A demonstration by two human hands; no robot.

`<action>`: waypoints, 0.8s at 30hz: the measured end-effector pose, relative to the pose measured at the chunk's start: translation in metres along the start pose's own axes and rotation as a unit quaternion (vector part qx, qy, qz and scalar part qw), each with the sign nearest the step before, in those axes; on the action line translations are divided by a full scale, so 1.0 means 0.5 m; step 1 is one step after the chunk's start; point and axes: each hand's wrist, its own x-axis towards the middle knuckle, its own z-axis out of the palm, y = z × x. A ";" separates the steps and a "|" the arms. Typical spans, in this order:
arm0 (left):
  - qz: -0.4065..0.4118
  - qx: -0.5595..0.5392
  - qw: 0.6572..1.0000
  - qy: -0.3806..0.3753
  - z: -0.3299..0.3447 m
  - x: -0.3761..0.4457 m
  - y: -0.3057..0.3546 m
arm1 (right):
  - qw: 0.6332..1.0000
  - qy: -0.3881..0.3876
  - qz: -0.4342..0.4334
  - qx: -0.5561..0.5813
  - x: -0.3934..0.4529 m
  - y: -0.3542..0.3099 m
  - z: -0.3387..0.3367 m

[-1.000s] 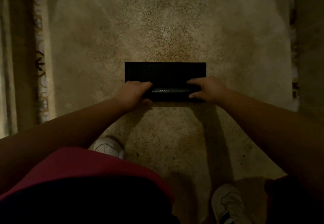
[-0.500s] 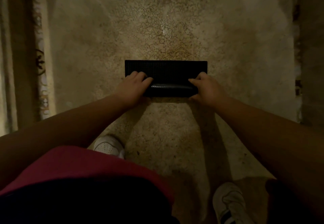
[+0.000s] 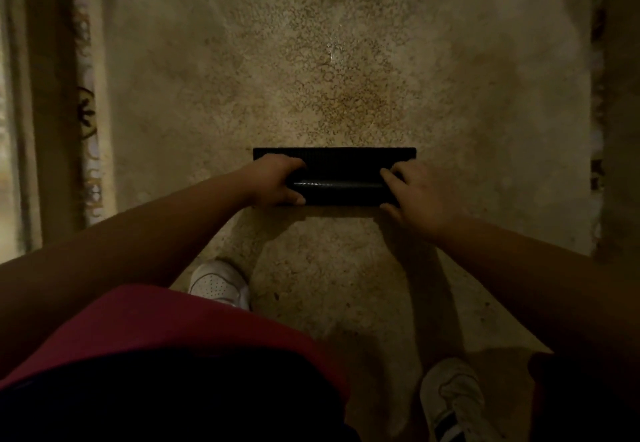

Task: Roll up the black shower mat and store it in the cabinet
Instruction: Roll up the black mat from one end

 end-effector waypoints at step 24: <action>0.028 0.057 0.992 0.105 -0.016 0.024 0.034 | 0.994 0.068 0.072 0.051 0.016 -0.005 0.042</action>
